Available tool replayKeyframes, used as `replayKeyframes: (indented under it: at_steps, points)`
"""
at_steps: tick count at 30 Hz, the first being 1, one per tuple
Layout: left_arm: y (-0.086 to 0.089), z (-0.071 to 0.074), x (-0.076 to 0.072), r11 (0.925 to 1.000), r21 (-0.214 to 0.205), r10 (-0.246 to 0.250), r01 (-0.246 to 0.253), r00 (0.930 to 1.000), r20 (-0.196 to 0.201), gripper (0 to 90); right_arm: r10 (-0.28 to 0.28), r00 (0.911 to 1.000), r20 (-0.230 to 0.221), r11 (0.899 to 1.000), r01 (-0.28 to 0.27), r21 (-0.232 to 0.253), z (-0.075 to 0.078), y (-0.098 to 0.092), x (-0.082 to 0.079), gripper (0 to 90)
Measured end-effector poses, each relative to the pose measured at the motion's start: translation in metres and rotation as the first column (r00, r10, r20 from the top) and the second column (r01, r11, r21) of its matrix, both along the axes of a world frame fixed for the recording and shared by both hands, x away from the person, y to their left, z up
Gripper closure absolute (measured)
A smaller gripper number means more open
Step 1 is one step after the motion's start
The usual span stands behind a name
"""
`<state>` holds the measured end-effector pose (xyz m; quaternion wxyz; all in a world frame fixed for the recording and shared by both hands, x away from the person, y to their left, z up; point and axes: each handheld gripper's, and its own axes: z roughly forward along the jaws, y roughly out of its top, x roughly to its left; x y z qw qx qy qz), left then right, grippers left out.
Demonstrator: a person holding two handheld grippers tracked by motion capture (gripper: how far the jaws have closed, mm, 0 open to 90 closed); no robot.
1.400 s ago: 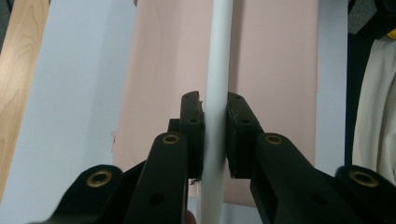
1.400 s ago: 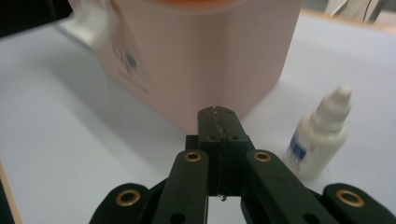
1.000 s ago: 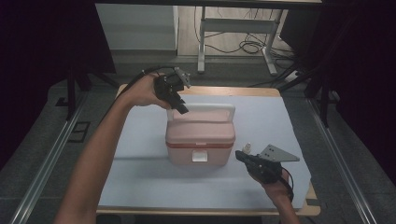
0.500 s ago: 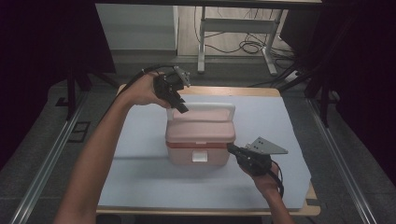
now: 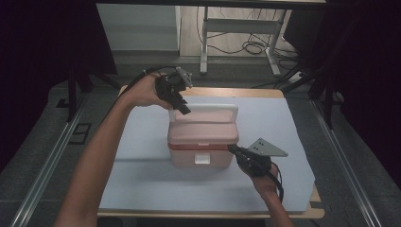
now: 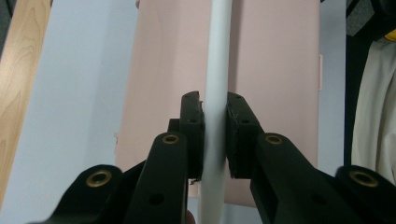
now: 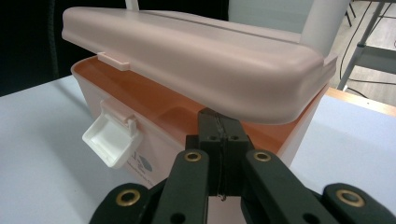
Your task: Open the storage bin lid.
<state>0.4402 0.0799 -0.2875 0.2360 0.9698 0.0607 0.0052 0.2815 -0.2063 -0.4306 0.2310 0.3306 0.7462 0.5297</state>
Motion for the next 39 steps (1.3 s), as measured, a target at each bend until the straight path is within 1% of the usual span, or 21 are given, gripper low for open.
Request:
replayKeyframes:
  at_steps: [4, 8, 11, 12, 16, 17, 18, 19, 23, 26, 28, 30, 31, 32, 34, 37, 39]
  points:
    - [0.001, 0.000, 0.000, 1.0000, -0.004, 0.000, 0.000, 1.0000, 0.004, 79.3, -0.002, 1.0000, 0.002, 1.000, 0.002, 0.001, 0.000, 0.000, 0.000, 89.9]
    - [0.002, 0.000, -0.001, 0.9998, -0.015, 0.014, -0.014, 0.9995, 0.027, 77.5, -0.004, 1.0000, 0.008, 1.000, 0.004, -0.001, 0.000, 0.000, 0.000, 89.8]
    - [0.005, 0.004, -0.002, 0.9981, -0.053, 0.034, -0.031, 0.9980, 0.053, 71.7, -0.004, 1.0000, 0.006, 1.000, 0.004, -0.001, 0.000, 0.000, 0.000, 89.8]
    - [0.007, 0.007, -0.002, 0.9971, -0.067, 0.041, -0.036, 0.9967, 0.071, 68.9, -0.004, 1.0000, 0.004, 1.000, 0.004, 0.000, -0.001, 0.000, 0.000, 89.8]
    - [0.015, 0.013, -0.006, 0.9937, -0.080, 0.086, -0.079, 0.9916, 0.096, 60.7, -0.003, 1.0000, -0.004, 1.000, 0.003, 0.007, -0.003, -0.001, 0.001, 89.9]
    - [0.017, 0.015, -0.007, 0.9933, -0.080, 0.091, -0.083, 0.9911, 0.097, 59.4, -0.003, 1.0000, -0.005, 1.000, 0.003, 0.007, -0.003, -0.001, 0.001, 89.9]
    - [0.020, 0.016, -0.008, 0.9918, -0.094, 0.097, -0.087, 0.9903, 0.100, 58.6, -0.002, 1.0000, -0.005, 1.000, 0.002, 0.007, -0.003, -0.001, 0.001, 89.9]
    - [0.022, 0.016, -0.009, 0.9911, -0.098, 0.100, -0.090, 0.9903, 0.097, 58.0, -0.003, 1.0000, -0.005, 1.000, 0.003, 0.009, -0.004, -0.001, 0.001, 89.9]
    - [0.034, 0.016, -0.013, 0.9882, -0.097, 0.128, -0.119, 0.9876, 0.091, 54.1, -0.002, 1.0000, -0.006, 1.000, 0.002, 0.005, -0.004, -0.001, 0.001, 89.9]
    - [0.042, 0.015, -0.017, 0.9833, -0.115, 0.151, -0.141, 0.9848, 0.086, 51.6, -0.002, 0.9999, -0.011, 1.000, 0.002, 0.003, -0.003, -0.002, 0.001, 89.8]
    - [0.050, 0.015, -0.021, 0.9807, -0.126, 0.162, -0.150, 0.9824, 0.093, 48.9, -0.002, 0.9999, -0.011, 1.000, 0.002, 0.001, -0.003, -0.003, 0.001, 89.9]
    - [0.055, 0.015, -0.025, 0.9767, -0.146, 0.172, -0.157, 0.9808, 0.092, 46.1, -0.003, 0.9999, -0.010, 1.000, 0.003, -0.001, -0.003, -0.003, 0.001, 89.8]
    - [0.059, 0.014, -0.027, 0.9734, -0.156, 0.184, -0.168, 0.9781, 0.097, 44.2, -0.003, 0.9999, -0.010, 1.000, 0.003, 0.000, -0.003, -0.003, 0.001, 89.8]
    - [0.062, 0.014, -0.028, 0.9729, -0.156, 0.189, -0.171, 0.9762, 0.107, 43.2, -0.004, 0.9999, -0.011, 1.000, 0.004, 0.000, -0.004, -0.003, 0.001, 89.9]
    - [0.069, 0.011, -0.031, 0.9703, -0.163, 0.197, -0.179, 0.9747, 0.105, 42.3, -0.005, 0.9999, -0.014, 1.000, 0.005, 0.012, -0.004, -0.004, 0.000, 89.8]
    - [0.078, 0.007, -0.034, 0.9639, -0.176, 0.219, -0.200, 0.9707, 0.099, 41.7, -0.005, 0.9999, -0.015, 1.000, 0.005, 0.013, -0.004, -0.004, 0.000, 89.8]
    - [0.085, 0.004, -0.037, 0.9564, -0.200, 0.237, -0.213, 0.9662, 0.102, 41.4, -0.006, 0.9999, -0.014, 1.000, 0.006, 0.010, -0.004, -0.004, 0.000, 89.8]
